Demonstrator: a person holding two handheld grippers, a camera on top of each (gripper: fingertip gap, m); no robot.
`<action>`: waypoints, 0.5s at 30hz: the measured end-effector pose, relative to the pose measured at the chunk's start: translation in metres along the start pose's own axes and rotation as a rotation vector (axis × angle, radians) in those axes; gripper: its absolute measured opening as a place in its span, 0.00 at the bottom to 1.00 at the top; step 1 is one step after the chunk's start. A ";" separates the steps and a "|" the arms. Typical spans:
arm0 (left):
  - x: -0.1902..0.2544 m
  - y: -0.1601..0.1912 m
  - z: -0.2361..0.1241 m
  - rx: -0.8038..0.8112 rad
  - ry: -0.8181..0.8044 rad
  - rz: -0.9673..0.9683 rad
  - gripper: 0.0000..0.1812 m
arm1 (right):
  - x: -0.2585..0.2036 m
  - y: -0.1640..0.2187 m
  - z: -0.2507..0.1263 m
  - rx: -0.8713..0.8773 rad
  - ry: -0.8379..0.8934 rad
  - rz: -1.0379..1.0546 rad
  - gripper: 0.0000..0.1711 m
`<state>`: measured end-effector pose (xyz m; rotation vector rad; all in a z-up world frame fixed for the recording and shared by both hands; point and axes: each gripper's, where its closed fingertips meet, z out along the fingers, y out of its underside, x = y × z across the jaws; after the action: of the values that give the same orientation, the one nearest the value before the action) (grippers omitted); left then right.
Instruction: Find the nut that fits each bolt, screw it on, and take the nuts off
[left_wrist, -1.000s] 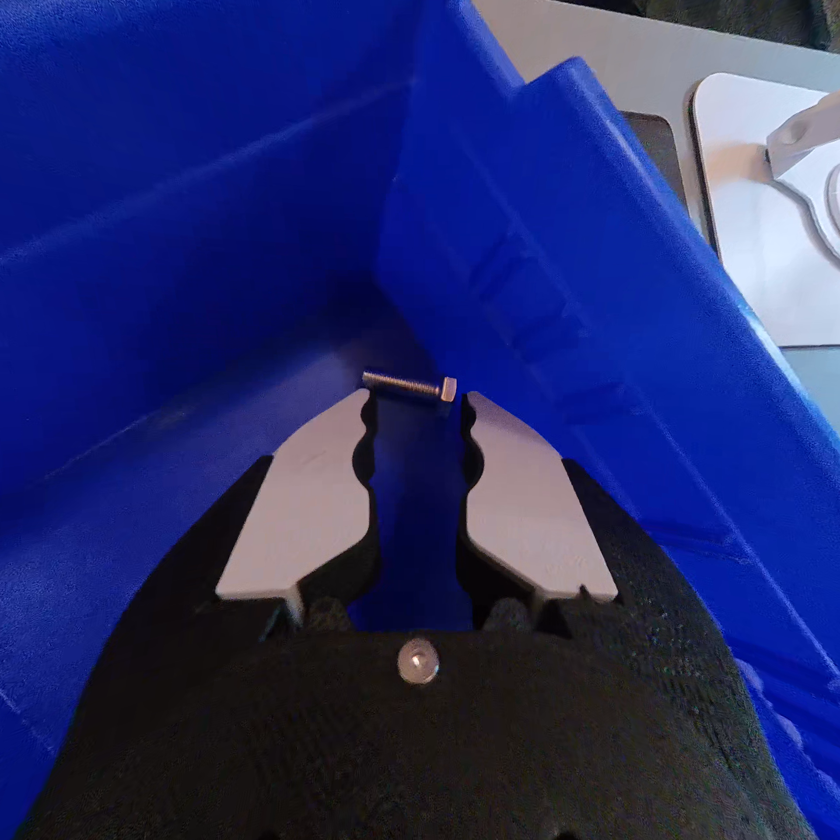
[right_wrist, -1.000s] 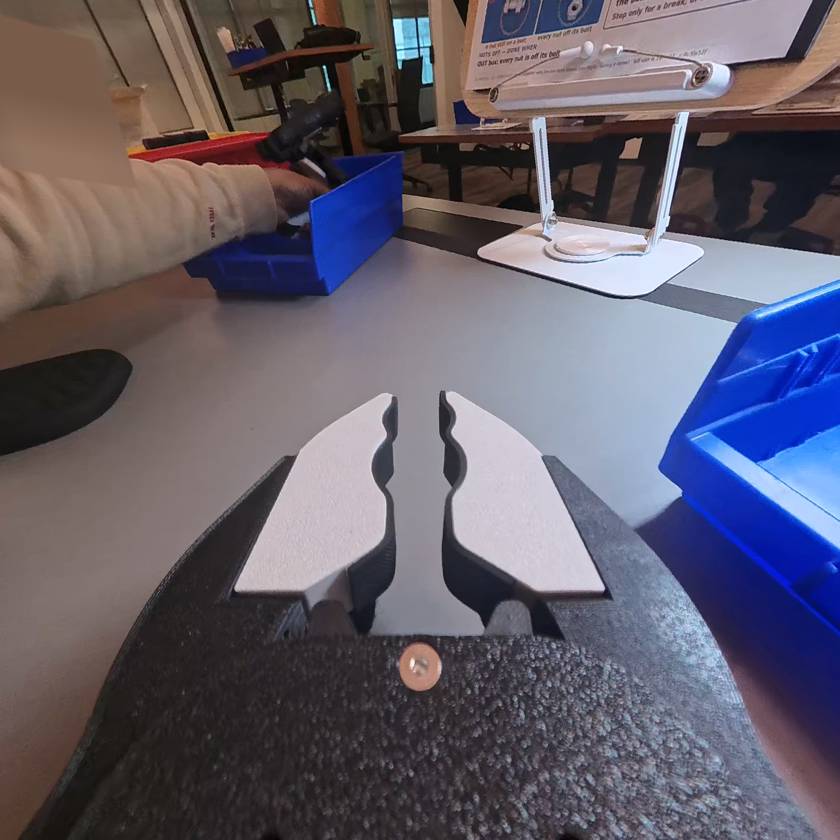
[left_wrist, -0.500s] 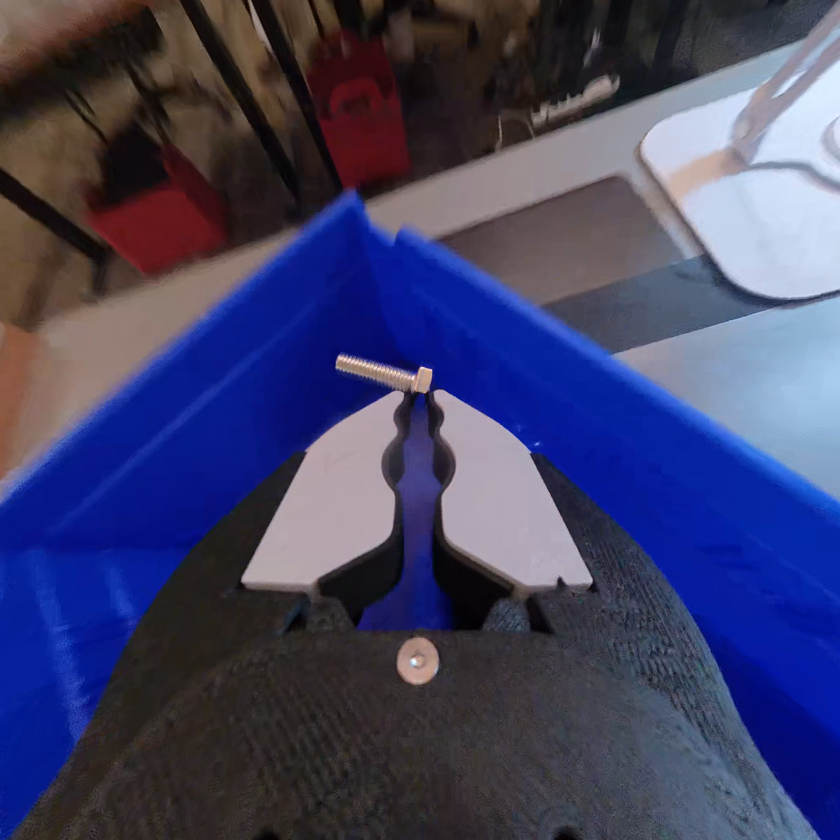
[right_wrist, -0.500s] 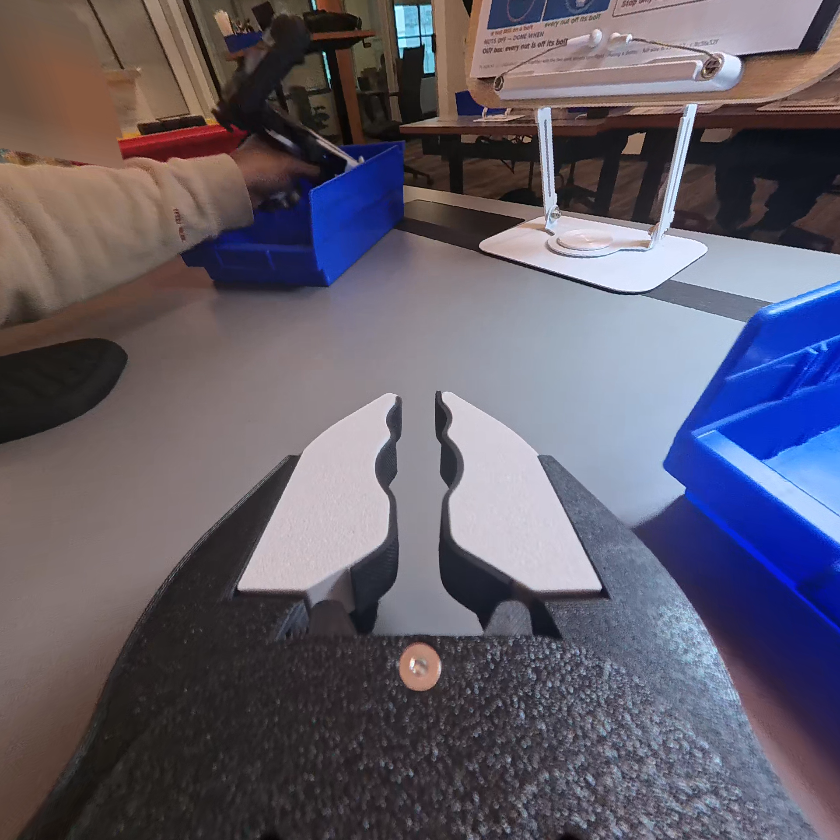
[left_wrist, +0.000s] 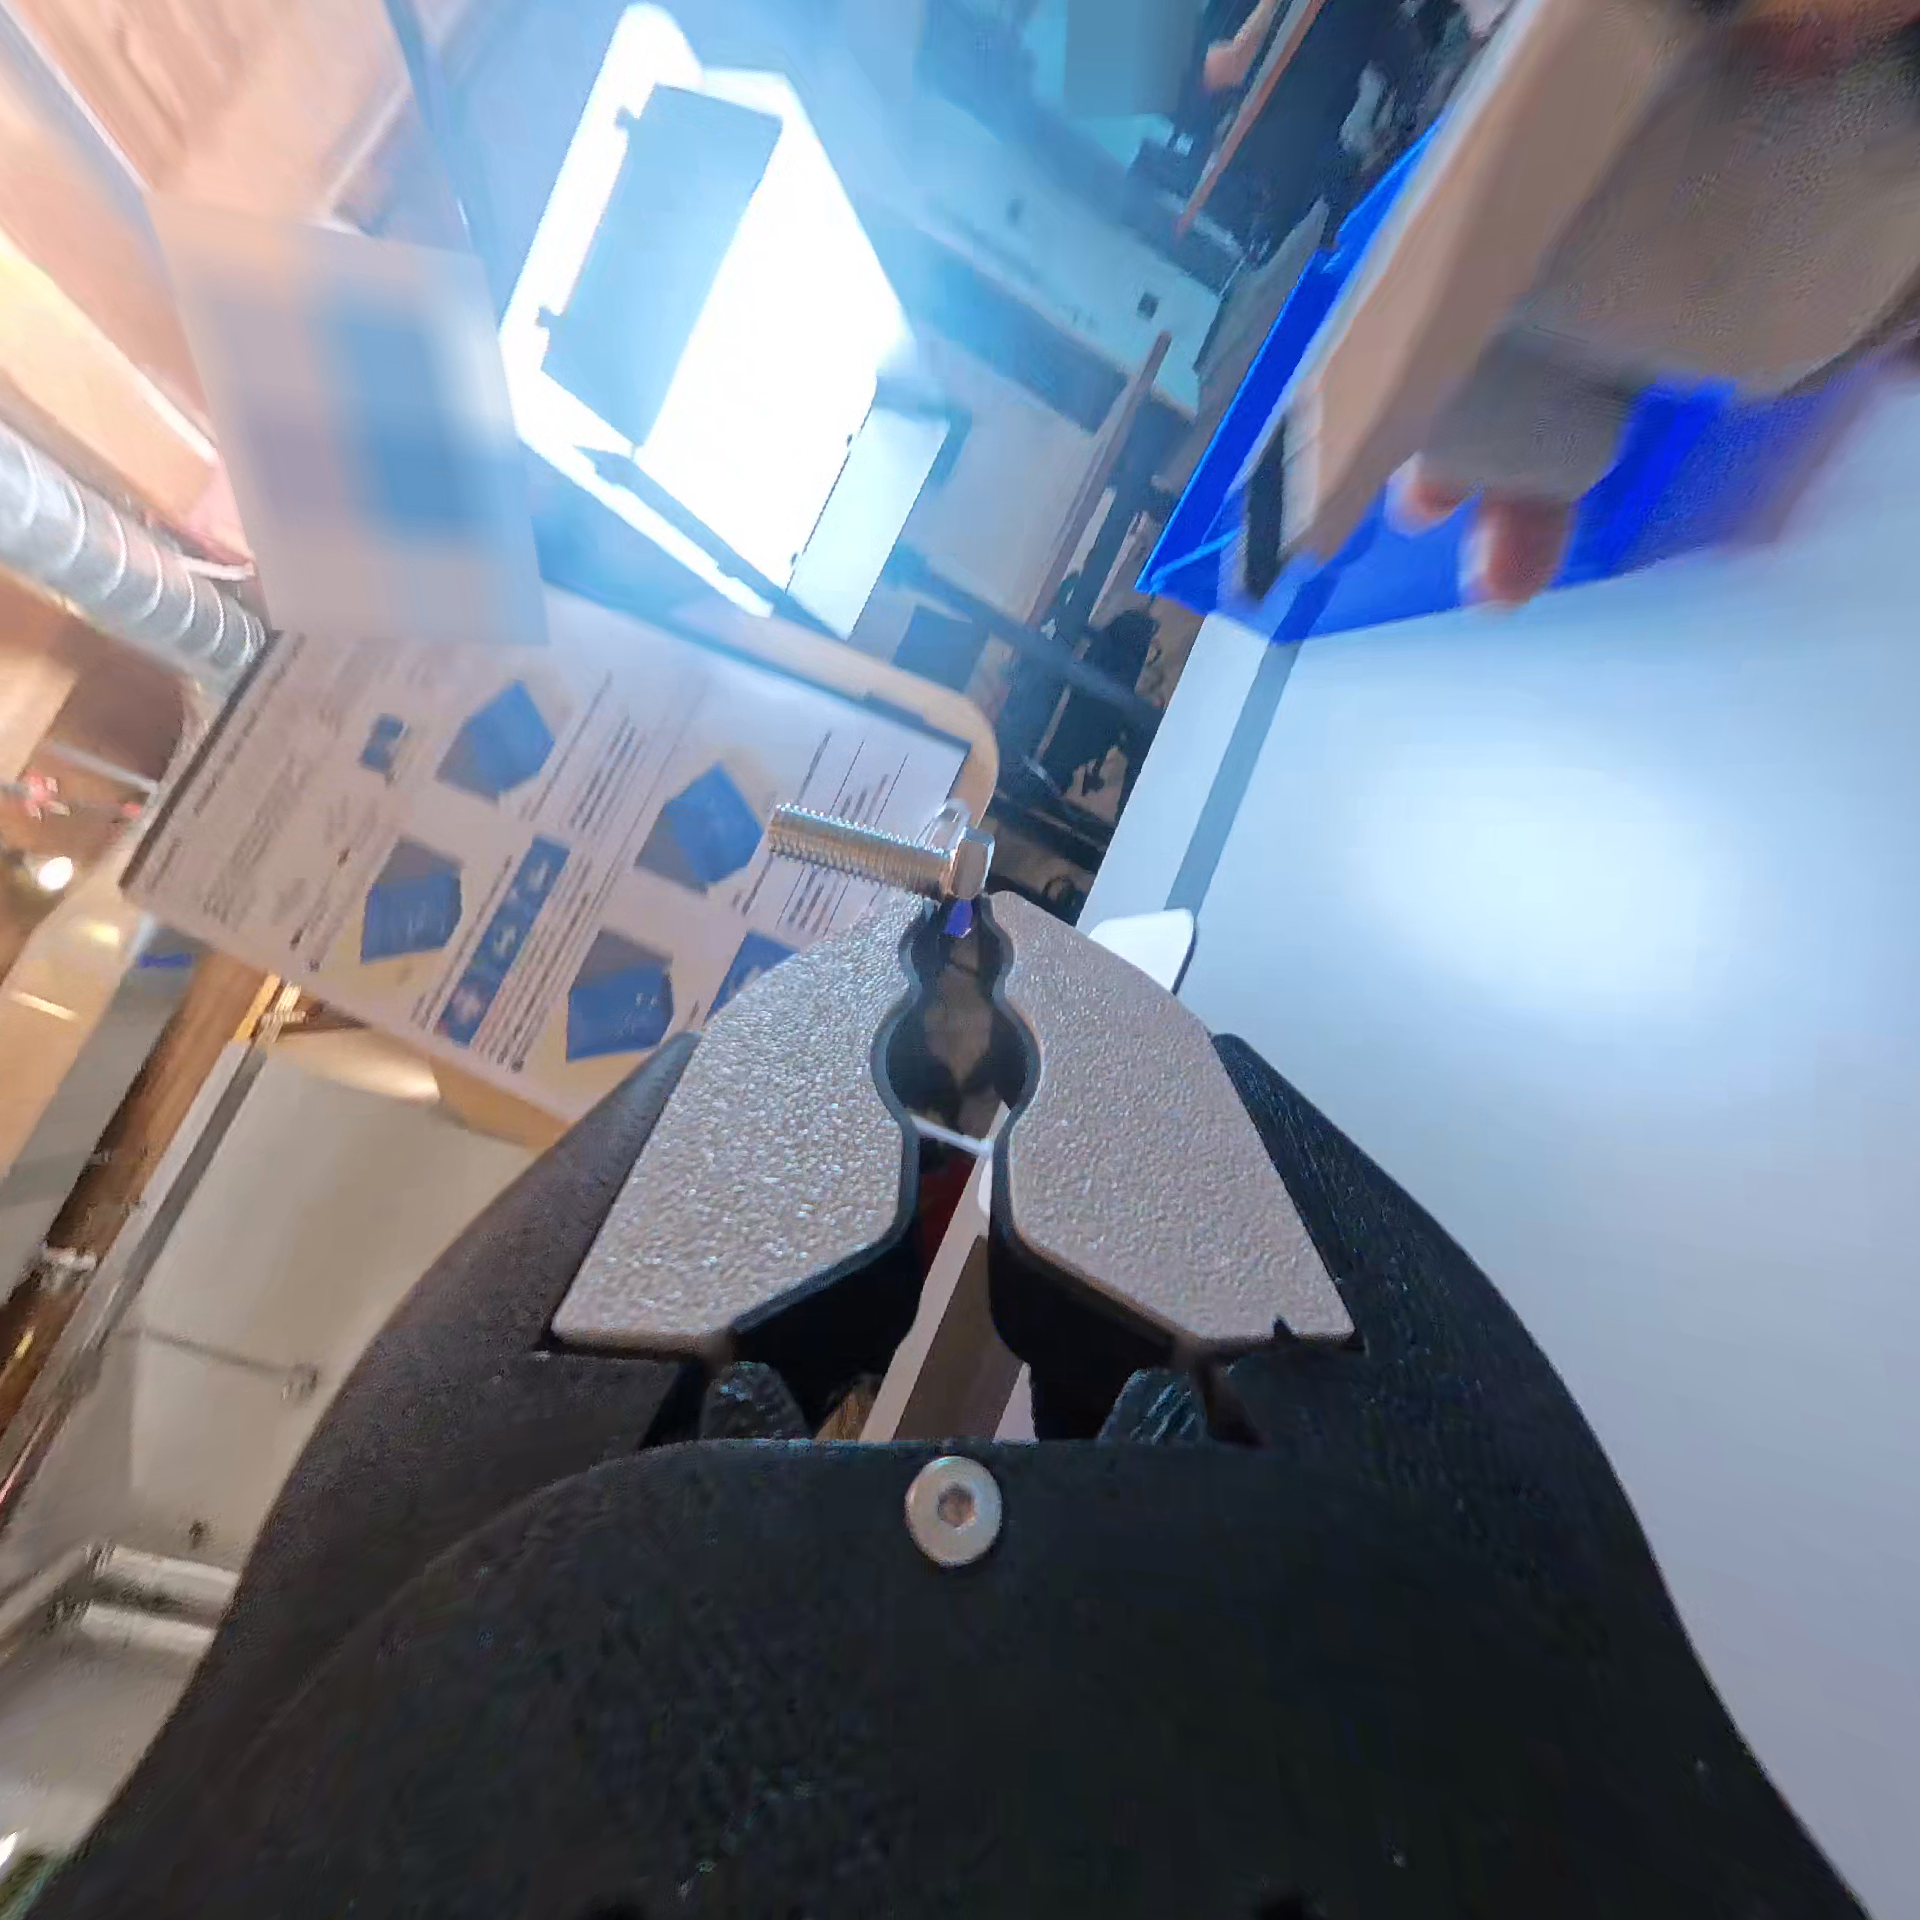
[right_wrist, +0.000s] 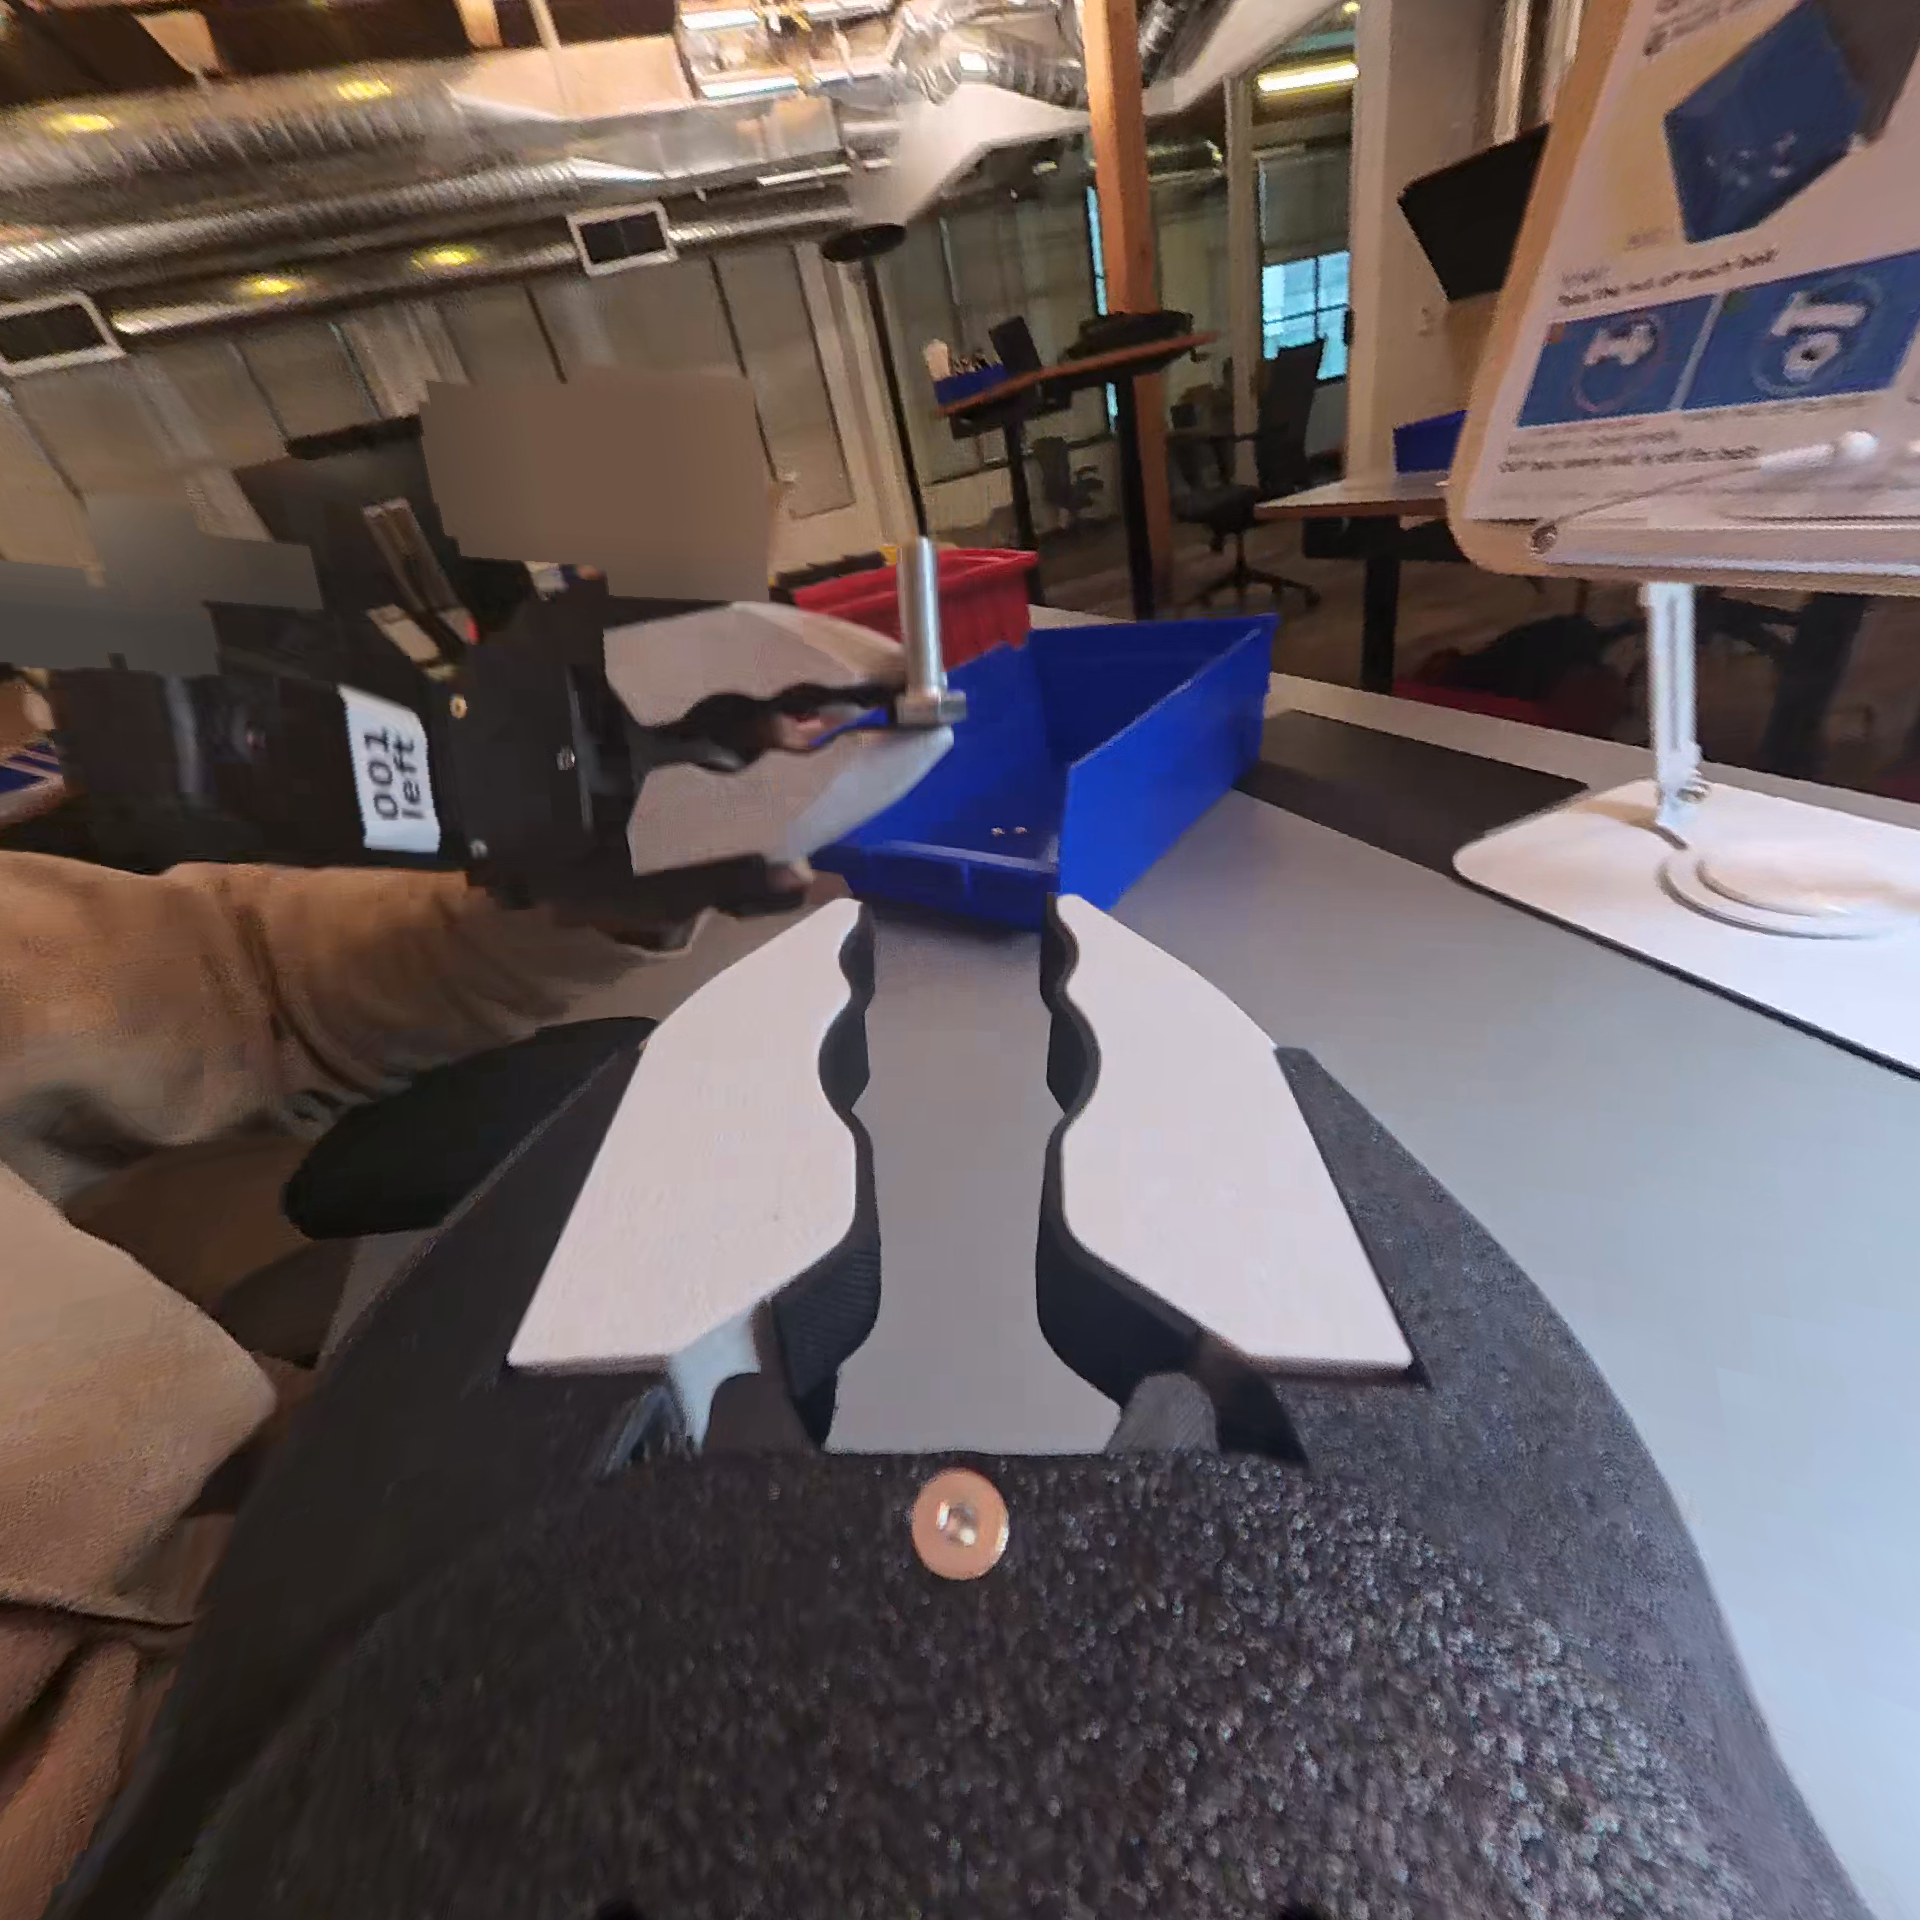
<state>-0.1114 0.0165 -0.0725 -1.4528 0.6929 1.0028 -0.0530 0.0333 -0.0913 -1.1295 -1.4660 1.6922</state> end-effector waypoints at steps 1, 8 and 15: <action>0.008 -0.010 -0.001 0.025 0.007 0.008 0.04 | -0.005 -0.002 0.006 0.005 -0.035 0.009 0.20; 0.045 -0.034 -0.007 0.108 0.032 0.107 0.04 | -0.024 0.012 0.021 0.002 -0.182 0.045 0.18; 0.056 -0.037 -0.014 0.169 0.053 0.133 0.04 | -0.035 0.018 0.019 0.006 -0.262 0.008 0.13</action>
<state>-0.0509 0.0157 -0.1044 -1.3031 0.9013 0.9847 -0.0534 -0.0094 -0.1013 -0.9382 -1.6129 1.9051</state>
